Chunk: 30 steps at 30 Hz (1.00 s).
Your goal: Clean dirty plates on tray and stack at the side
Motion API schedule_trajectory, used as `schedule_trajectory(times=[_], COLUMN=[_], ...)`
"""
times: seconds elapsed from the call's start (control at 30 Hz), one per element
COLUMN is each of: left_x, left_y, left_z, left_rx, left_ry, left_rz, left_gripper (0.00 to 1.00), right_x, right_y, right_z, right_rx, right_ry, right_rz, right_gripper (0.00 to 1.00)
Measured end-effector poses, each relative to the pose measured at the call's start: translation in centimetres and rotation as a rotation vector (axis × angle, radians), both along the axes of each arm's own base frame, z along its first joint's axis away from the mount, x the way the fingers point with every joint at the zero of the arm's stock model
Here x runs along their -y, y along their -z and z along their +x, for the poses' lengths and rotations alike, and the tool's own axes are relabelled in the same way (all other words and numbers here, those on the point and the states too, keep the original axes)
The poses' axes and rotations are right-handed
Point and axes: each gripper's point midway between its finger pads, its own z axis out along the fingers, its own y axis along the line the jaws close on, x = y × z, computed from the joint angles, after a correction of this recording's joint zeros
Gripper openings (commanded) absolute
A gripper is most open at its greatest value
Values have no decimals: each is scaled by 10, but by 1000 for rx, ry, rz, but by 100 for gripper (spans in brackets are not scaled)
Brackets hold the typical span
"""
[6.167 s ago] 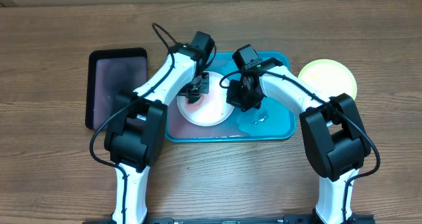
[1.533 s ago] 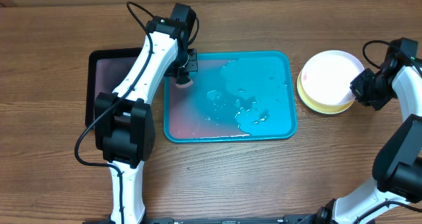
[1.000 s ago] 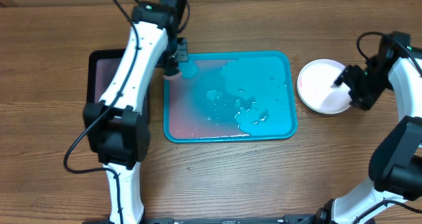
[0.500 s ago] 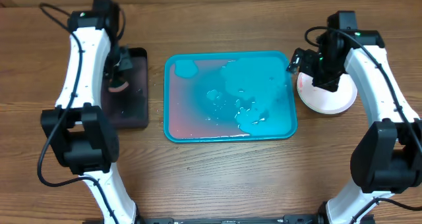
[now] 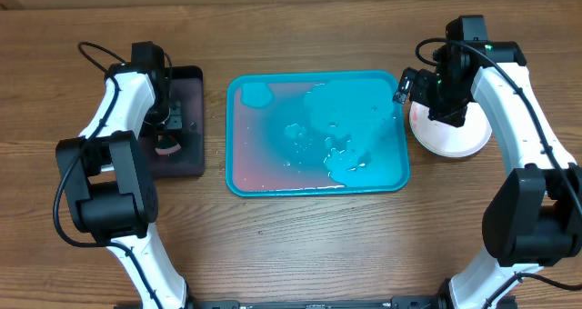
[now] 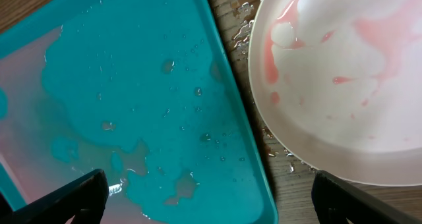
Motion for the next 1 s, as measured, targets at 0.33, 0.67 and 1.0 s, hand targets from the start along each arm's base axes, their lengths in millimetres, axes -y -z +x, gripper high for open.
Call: schedule_trajectory(times=[0.33, 0.67, 1.0], left_x=[-1, 15, 26], left_y=[-71, -265, -289], left_z=[10, 34, 27], left_rx=[2, 499, 564], left_ry=[-37, -75, -71], left_rz=[-2, -55, -96], left_gripper=[100, 100, 100], right_x=[1, 14, 1], right_y=[-33, -193, -356], right_z=[1, -21, -137], right_rx=[8, 250, 750], right_ry=[-8, 3, -16], right_rz=[-7, -87, -14], right_gripper=[100, 100, 100])
